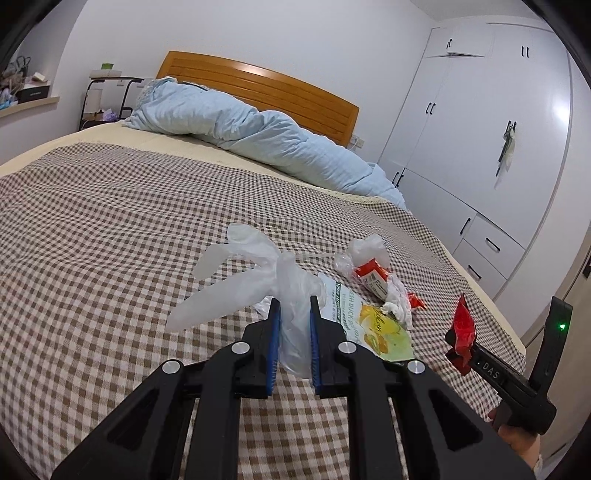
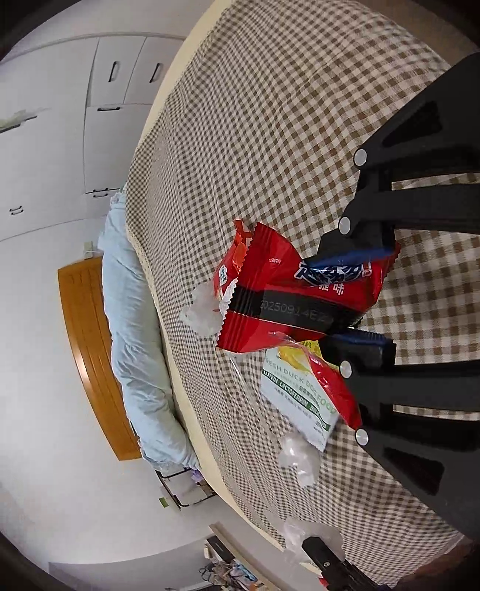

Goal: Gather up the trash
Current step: 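Carry the clear glove and red wrapper down to the floor bin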

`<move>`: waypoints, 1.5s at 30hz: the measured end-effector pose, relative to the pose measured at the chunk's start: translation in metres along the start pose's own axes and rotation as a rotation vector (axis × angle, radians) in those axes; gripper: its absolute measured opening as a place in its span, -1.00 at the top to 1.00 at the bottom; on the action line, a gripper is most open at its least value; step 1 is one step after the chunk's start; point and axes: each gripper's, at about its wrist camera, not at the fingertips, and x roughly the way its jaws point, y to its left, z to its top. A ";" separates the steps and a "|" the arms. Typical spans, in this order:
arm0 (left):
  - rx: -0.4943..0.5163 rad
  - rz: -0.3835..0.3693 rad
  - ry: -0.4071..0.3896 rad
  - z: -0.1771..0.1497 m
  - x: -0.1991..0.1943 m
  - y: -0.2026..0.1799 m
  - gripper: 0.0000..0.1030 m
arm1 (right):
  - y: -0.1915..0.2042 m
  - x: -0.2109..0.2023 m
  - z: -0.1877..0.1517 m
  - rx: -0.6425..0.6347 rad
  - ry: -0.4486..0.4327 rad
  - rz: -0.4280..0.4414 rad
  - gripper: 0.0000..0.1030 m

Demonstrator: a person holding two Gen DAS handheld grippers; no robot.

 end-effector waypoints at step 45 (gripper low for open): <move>0.114 -0.110 0.086 -0.115 -0.111 -0.061 0.78 | -0.001 -0.122 -0.091 -0.166 0.005 0.044 0.44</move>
